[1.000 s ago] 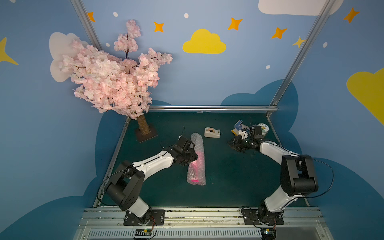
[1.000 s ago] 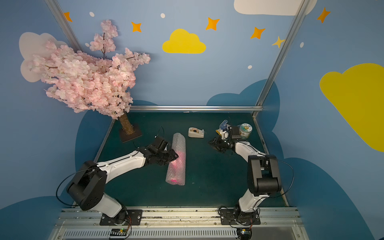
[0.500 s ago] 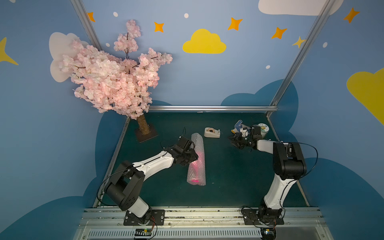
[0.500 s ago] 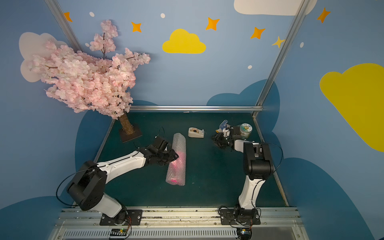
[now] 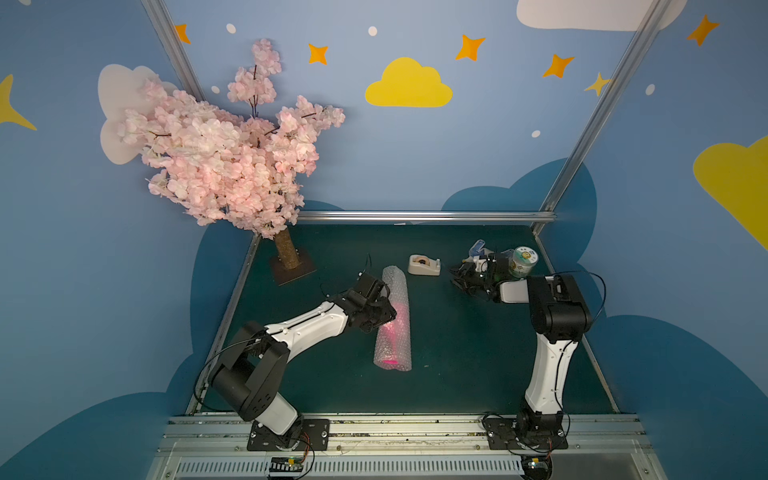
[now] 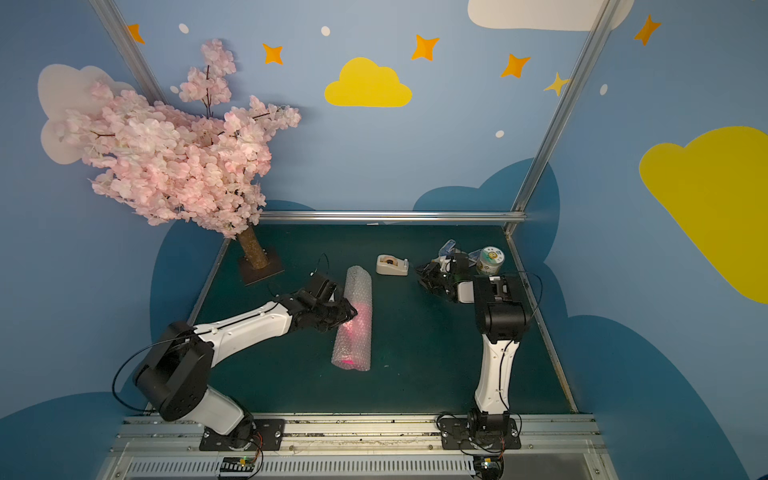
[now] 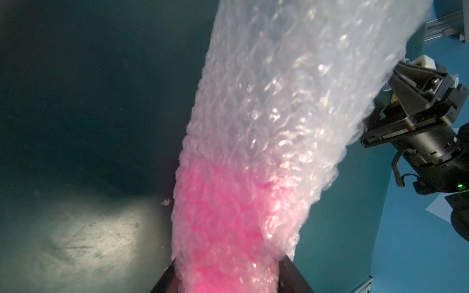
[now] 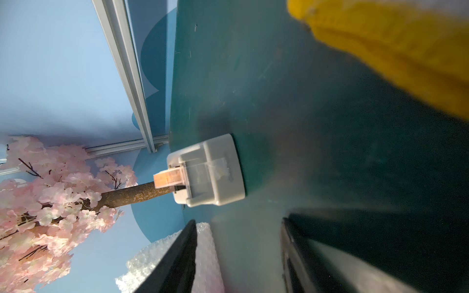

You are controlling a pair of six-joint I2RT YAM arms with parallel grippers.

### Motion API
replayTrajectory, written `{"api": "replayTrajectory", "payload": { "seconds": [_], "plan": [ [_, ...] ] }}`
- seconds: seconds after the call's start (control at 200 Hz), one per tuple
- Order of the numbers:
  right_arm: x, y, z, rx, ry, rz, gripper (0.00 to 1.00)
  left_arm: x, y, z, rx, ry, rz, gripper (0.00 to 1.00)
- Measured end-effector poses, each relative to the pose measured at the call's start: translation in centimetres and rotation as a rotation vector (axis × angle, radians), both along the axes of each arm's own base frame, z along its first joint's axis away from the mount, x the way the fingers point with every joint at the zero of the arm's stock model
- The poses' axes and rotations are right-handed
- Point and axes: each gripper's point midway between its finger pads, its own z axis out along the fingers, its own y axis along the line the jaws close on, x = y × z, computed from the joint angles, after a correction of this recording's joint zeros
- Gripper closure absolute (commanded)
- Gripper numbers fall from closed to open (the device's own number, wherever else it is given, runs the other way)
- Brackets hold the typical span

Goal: Wrap wine glasses in bubble wrap
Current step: Tear off the tape using the Tape Cutter.

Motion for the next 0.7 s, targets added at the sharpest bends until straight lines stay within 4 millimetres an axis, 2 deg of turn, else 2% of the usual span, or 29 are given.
{"api": "replayTrajectory", "payload": {
  "seconds": [0.185, 0.701],
  "plan": [
    [1.4, 0.9, -0.1, 0.033, -0.022, -0.028, 0.48, 0.0, 0.0, 0.0, 0.0, 0.0, 0.0, 0.48],
    [4.0, 0.8, 0.0, 0.131, -0.06, -0.144, 0.5, 0.0, 0.0, 0.0, -0.001, 0.001, -0.001, 0.48]
  ]
}}
